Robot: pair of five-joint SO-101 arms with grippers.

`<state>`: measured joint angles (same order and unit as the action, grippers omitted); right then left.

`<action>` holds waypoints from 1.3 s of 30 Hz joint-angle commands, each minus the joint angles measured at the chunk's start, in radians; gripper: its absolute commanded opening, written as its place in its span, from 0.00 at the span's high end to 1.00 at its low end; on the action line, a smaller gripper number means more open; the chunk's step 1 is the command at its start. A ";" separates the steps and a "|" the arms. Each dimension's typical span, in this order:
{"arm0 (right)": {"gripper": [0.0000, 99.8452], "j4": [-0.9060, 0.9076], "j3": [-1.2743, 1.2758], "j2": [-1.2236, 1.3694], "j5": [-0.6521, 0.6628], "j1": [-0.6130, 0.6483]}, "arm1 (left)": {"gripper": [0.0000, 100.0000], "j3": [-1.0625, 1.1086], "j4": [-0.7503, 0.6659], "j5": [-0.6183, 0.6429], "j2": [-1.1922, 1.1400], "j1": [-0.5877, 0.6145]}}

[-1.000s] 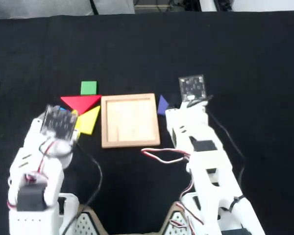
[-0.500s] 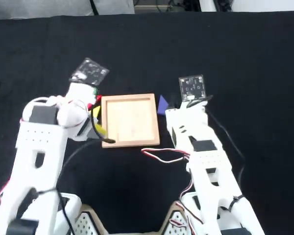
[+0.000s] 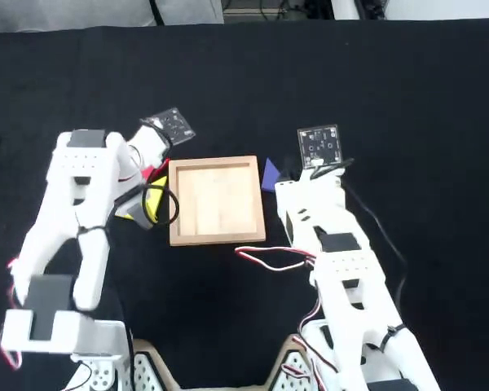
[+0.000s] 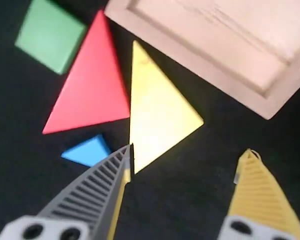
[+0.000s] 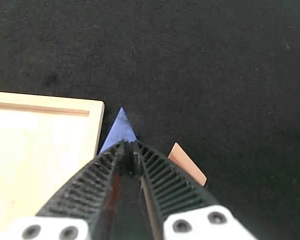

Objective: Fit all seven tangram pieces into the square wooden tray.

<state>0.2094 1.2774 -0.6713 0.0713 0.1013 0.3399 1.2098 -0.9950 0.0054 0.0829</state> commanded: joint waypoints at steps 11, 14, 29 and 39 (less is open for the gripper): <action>0.99 -0.023 -0.002 0.002 0.012 -0.015 | 0.67 -0.262 -0.015 -0.043 -0.324 0.004; 0.99 -0.023 -0.002 0.002 0.041 -0.015 | 0.67 -0.315 -0.015 -0.044 -0.381 0.004; 0.99 -0.028 0.021 0.002 0.172 0.061 | 0.67 -0.369 0.077 -0.164 -0.496 0.016; 0.99 -0.029 0.019 0.002 0.173 0.061 | 0.67 -0.371 0.078 -0.103 -0.496 0.019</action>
<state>0.2064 1.3034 -0.6713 0.2355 0.1488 -0.0146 1.2820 -1.1193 -0.5010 0.0890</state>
